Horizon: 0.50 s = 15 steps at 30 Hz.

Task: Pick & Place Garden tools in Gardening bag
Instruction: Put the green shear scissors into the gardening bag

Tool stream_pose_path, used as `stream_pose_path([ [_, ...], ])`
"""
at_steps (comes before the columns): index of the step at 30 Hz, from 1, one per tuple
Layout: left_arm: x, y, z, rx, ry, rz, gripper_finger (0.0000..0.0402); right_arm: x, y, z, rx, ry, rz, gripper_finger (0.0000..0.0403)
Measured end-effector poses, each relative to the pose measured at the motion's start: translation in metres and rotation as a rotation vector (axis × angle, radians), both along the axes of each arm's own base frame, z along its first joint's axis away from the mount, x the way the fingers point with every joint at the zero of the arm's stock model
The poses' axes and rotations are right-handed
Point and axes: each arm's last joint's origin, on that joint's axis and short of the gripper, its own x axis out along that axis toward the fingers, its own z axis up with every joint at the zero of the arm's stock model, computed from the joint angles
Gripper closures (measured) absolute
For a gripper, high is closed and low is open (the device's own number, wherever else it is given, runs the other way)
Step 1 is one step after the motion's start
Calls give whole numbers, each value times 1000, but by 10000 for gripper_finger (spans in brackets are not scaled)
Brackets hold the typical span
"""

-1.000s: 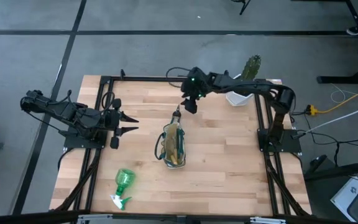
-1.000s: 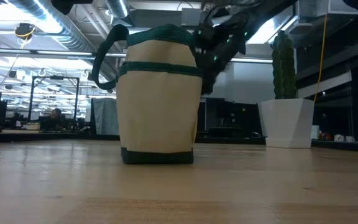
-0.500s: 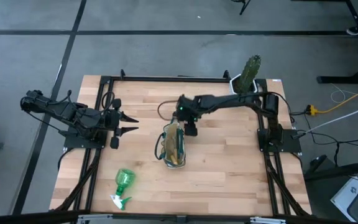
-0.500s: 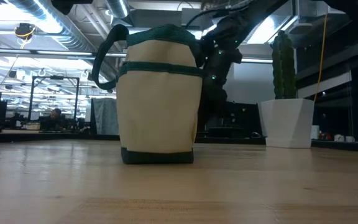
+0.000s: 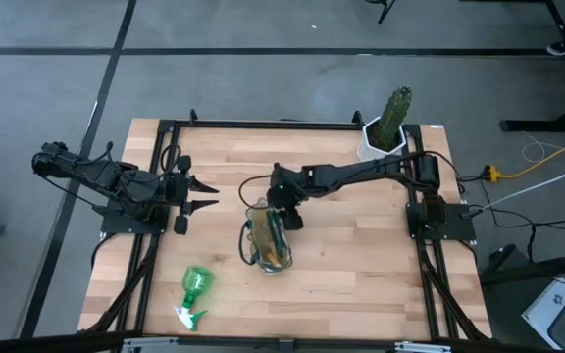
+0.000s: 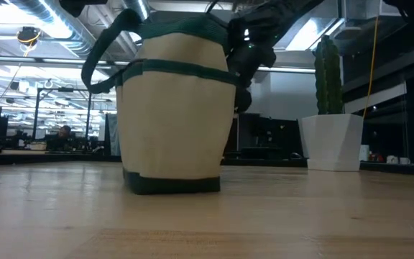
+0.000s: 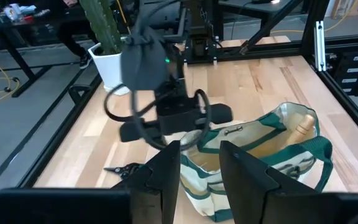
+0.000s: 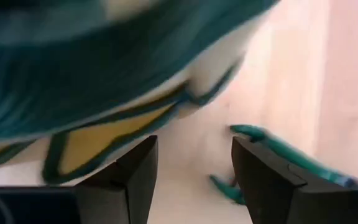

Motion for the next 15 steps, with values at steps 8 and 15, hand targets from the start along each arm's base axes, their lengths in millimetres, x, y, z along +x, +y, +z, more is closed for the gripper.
stream_pose_path([
  [8,0,0,0,0,0,0,290,9,-45,27,31,-85,-146,196],
  [15,0,0,0,0,0,0,295,-4,-84,23,294,6,-612,196],
])
